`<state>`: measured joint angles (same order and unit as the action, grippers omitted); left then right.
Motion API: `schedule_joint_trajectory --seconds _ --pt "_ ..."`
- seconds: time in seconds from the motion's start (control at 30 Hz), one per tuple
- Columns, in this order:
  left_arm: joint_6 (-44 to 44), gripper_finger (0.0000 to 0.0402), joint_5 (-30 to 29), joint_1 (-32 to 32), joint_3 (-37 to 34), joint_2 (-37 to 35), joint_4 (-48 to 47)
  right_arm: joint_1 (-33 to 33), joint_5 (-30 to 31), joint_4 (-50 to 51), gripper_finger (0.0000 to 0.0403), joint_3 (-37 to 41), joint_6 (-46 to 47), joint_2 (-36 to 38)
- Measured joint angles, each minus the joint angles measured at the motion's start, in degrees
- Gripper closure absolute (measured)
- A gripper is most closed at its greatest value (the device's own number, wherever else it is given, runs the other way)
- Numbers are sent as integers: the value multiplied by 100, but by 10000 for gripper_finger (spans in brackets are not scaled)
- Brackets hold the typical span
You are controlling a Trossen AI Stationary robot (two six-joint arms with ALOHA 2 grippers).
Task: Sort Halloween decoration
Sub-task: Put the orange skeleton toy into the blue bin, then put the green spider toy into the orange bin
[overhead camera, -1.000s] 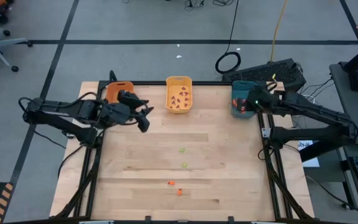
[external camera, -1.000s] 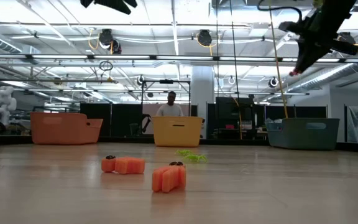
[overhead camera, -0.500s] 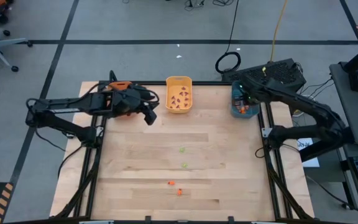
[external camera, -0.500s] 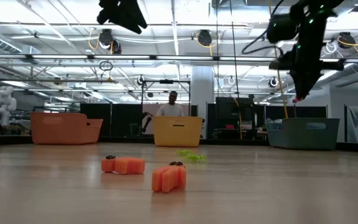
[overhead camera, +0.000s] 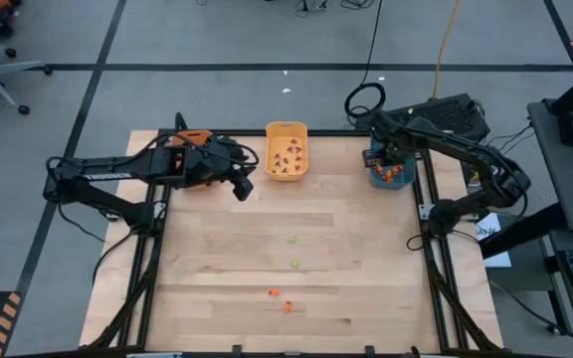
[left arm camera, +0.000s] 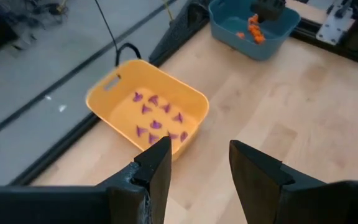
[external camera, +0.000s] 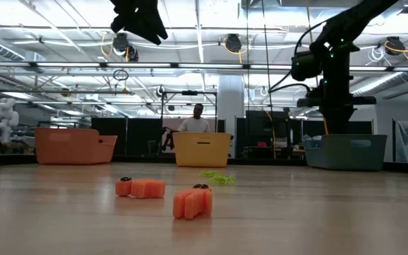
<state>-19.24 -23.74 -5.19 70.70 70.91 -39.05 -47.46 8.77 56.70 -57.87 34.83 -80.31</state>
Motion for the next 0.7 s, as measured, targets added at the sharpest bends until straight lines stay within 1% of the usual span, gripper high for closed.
schedule_joint_trajectory --seconds 0.07,0.23,0.3,0.4,0.57,0.7 --pt "-136 240 177 0 0 -4 -149 0 -6 -14 362 0 -8 6" --pt "-146 240 753 1 0 -6 -730 0 -22 -16 298 0 -1 177" --pt "-143 240 796 2 -1 -7 -906 0 -140 -68 275 0 -47 265" --pt "-145 240 780 -28 -2 -7 -1051 0 -159 -247 247 0 -177 454" --pt "-145 240 747 -183 -2 118 -1142 2 -304 -527 223 0 -391 841" --pt "-324 240 757 -259 -4 353 -1135 4 -302 -625 220 0 -410 1218"
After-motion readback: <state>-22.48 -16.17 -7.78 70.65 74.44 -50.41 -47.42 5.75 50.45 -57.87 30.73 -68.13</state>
